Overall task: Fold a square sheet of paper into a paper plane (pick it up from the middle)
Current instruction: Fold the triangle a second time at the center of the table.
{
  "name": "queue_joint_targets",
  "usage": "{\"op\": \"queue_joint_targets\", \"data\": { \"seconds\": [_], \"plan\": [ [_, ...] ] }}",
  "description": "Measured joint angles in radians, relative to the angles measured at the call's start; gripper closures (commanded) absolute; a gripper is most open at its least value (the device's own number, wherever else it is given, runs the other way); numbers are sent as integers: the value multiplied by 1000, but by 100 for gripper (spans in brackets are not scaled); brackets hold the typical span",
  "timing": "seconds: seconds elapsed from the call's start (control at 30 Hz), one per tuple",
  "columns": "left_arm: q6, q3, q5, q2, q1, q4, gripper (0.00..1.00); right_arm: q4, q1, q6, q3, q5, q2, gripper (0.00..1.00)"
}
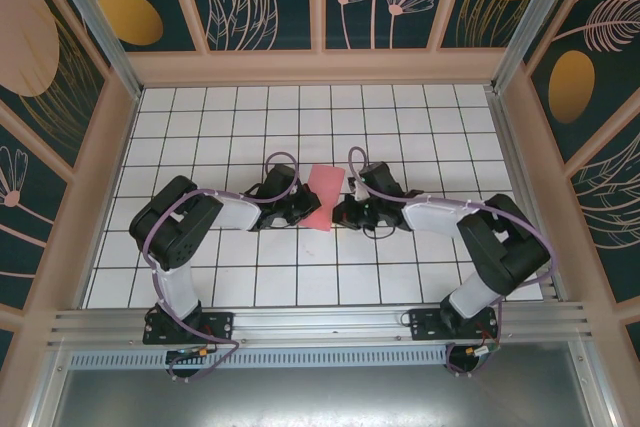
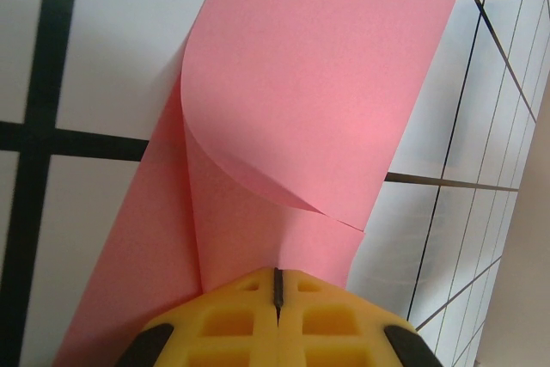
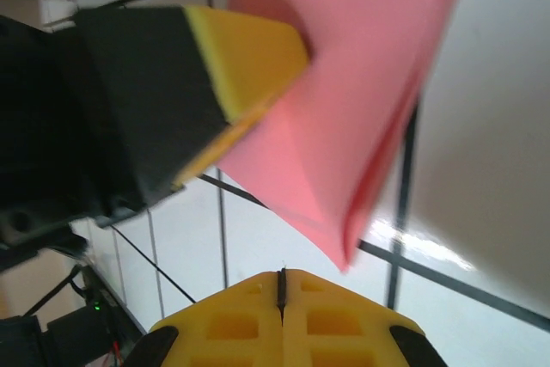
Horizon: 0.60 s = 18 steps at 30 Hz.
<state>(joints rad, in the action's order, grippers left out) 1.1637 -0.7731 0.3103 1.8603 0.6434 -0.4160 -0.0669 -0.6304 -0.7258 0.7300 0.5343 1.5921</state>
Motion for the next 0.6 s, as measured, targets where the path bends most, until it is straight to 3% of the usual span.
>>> {"op": "queue_joint_targets", "data": {
  "seconds": [0.43, 0.6],
  "plan": [
    [0, 1, 0, 0, 0, -2, 100, -21, -20, -14, 91, 36, 192, 99],
    [-6, 5, 3, -8, 0, -3, 84, -29, -14, -14, 88, 43, 218, 100]
  ]
}}
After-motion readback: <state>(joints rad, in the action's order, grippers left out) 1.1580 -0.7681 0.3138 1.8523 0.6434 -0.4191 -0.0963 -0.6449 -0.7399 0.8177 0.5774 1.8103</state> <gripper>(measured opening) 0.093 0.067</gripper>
